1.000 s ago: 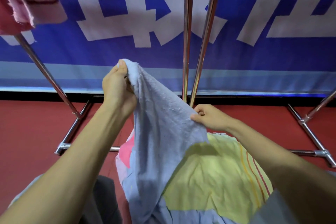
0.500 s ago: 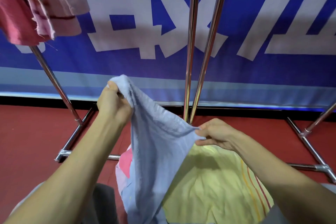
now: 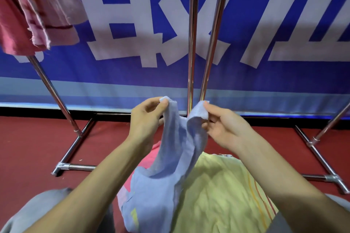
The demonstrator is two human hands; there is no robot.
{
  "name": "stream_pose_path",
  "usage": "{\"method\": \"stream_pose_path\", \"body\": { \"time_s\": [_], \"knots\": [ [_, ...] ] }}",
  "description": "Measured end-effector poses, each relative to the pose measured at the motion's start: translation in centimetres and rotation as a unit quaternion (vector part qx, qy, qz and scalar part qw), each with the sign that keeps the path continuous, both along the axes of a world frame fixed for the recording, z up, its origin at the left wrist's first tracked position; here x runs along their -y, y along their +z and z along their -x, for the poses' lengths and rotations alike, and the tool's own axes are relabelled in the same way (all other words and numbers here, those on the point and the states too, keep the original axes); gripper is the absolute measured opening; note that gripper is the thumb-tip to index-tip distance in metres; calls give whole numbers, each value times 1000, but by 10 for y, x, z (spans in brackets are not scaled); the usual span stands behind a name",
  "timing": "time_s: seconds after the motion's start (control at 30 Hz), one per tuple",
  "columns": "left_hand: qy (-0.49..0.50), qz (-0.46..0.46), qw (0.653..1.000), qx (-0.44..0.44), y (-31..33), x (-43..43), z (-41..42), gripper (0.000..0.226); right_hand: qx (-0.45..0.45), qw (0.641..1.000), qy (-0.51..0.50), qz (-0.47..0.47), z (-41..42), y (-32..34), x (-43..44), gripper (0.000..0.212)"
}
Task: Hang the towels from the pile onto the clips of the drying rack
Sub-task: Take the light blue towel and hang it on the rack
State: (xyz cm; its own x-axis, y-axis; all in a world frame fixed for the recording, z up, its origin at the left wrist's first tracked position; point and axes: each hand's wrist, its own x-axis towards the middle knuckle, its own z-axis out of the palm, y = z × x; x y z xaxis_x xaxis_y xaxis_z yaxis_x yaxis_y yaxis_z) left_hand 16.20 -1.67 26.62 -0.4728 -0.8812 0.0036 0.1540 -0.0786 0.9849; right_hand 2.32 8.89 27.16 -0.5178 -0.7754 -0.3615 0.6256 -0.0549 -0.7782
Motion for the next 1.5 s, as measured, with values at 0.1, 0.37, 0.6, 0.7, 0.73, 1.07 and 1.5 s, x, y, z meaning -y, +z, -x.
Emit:
{"method": "stream_pose_path", "body": {
  "time_s": [0.1, 0.37, 0.6, 0.7, 0.73, 1.07, 1.5],
  "knots": [
    [1, 43, 998, 35, -3, -9, 1, 8, -38, 999, 15, -33, -7, -9, 1, 3],
    [-30, 174, 980, 95, -6, -20, 1, 4, -112, 987, 46, -105, -9, -13, 3, 3],
    [-100, 265, 954, 103, -1, -27, -4, 20, -42, 995, 35, -88, -8, -14, 2, 8],
    [-88, 393, 900, 165, -4, -22, -8, 41, -42, 996, 40, -74, -7, -13, 1, 10],
    [-73, 425, 886, 169, -4, -21, -9, 40, -49, 995, 48, -68, -7, -12, 0, 11],
    [-116, 356, 914, 155, 0, -3, -10, 9, -493, 862, 2, -117, -1, -12, 2, 15],
    [-113, 359, 908, 182, 10, 10, -26, 12, -571, 771, 280, -24, 4, -23, 6, 37]
  ]
}}
